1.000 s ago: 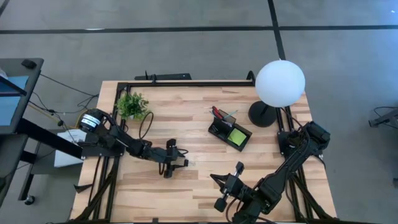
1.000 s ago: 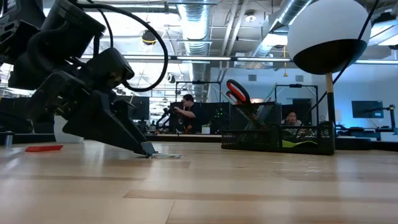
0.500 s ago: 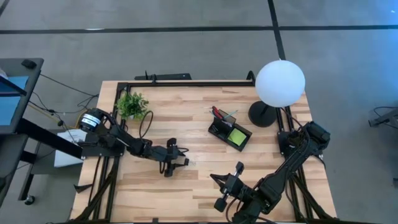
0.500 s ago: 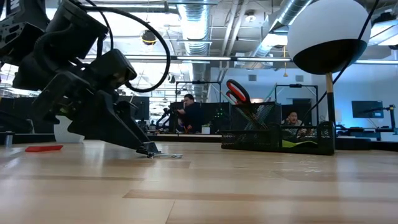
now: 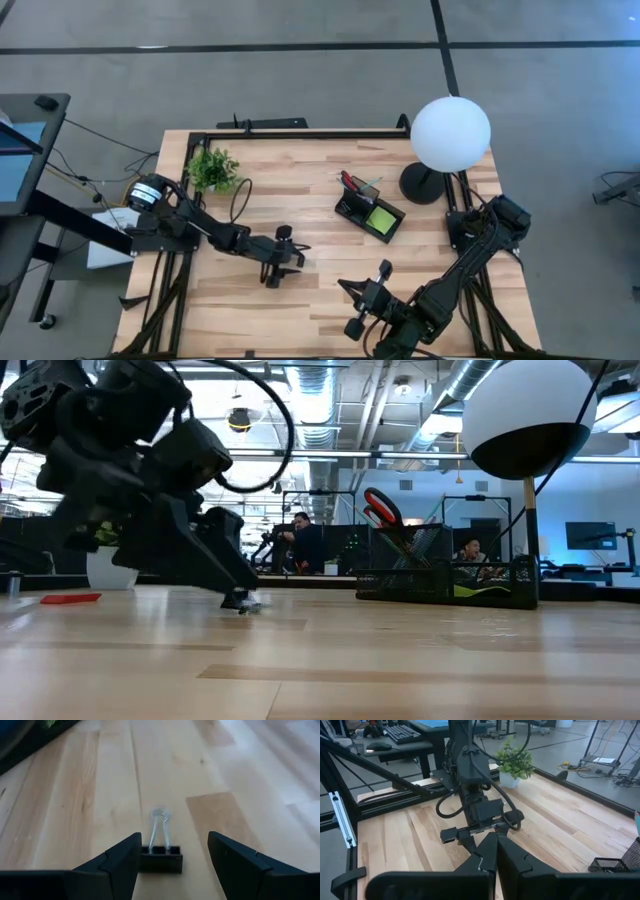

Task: Pick and place office supplies into organizer
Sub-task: Put the black binder clip into the desk organizer

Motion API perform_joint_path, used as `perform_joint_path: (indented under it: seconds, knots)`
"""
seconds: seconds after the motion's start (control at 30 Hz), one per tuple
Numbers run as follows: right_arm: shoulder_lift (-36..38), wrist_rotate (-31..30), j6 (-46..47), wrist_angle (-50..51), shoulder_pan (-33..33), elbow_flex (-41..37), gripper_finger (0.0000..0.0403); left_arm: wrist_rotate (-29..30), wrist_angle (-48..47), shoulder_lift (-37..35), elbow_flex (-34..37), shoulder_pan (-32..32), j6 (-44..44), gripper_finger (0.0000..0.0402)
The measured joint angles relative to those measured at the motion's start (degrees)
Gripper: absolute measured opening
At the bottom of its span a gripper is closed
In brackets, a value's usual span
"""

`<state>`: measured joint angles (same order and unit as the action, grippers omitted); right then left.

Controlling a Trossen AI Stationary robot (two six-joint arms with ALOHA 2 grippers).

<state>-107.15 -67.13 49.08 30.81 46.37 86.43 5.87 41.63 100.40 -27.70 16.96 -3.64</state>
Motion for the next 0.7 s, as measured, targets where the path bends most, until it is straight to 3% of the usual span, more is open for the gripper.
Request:
perform_joint_path:
  seconds: [0.23,0.7]
  knots:
    - [0.00,0.15,0.00,0.00,0.00,0.00,0.0000,2.77,-6.59,-0.05,-1.22,-0.58,0.07,0.0226]
    - [0.00,0.23,0.00,0.02,0.04,0.00,0.0000,4.59,-6.21,0.00,-1.23,-0.58,-1.22,0.0226]
